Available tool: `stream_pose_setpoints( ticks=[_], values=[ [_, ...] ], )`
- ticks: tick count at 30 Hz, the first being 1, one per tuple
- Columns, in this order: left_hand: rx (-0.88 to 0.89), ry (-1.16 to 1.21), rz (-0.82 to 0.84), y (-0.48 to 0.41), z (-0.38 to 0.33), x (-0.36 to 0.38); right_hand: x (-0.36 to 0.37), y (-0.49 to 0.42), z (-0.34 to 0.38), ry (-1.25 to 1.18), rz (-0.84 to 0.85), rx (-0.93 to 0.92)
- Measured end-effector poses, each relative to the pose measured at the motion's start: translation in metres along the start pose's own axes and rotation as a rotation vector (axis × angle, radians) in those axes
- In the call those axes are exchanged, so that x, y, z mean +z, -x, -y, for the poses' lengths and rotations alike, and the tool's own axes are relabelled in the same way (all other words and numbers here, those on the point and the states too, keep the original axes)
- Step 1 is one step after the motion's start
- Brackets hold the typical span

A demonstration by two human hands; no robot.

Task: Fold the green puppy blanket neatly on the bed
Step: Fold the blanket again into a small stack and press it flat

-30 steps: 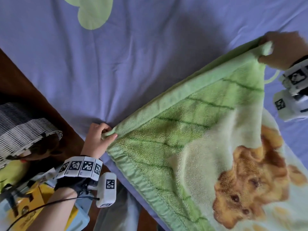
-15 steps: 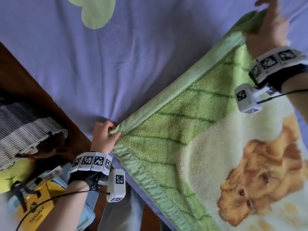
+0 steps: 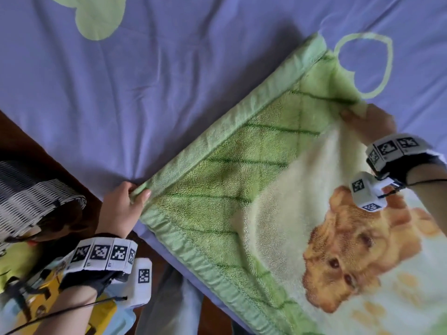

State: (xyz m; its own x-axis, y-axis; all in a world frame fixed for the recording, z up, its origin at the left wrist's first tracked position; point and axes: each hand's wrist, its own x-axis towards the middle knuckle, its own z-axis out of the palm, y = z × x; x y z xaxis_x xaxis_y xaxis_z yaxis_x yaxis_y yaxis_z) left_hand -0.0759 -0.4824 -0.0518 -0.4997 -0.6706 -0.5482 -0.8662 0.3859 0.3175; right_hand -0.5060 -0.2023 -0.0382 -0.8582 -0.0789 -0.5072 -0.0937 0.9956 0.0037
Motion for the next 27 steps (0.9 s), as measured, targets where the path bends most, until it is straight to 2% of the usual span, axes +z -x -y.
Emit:
stream_pose_setpoints(
  ticks=[3,5,7,12,15,19,24,27],
  values=[
    [-0.019,-0.007,0.023,-0.001,0.008,-0.015,-0.011,-0.006,0.003,-0.013,-0.293,-0.114],
    [-0.024,-0.038,-0.005,-0.003,0.01,-0.018,-0.012,-0.009,0.001,-0.027,-0.361,-0.144],
    [-0.055,-0.087,0.001,-0.004,0.008,-0.014,-0.007,-0.009,-0.004,-0.043,-0.3,-0.133],
    [-0.127,-0.124,-0.043,-0.008,0.001,-0.001,0.01,0.011,-0.038,-0.229,-0.086,0.026],
    [-0.186,-0.15,-0.073,-0.005,-0.002,0.005,0.016,0.027,-0.086,-0.17,-0.001,0.051],
    [-0.31,-0.14,-0.104,-0.001,-0.012,0.015,0.026,0.046,-0.148,0.079,-0.048,0.095],
    [-0.396,-0.085,-0.129,0.0,-0.019,0.021,0.011,0.032,-0.171,0.007,-0.279,0.111],
    [-0.4,-0.097,-0.139,0.0,-0.024,0.022,0.009,0.025,-0.177,0.04,-0.269,0.16]
  ],
)
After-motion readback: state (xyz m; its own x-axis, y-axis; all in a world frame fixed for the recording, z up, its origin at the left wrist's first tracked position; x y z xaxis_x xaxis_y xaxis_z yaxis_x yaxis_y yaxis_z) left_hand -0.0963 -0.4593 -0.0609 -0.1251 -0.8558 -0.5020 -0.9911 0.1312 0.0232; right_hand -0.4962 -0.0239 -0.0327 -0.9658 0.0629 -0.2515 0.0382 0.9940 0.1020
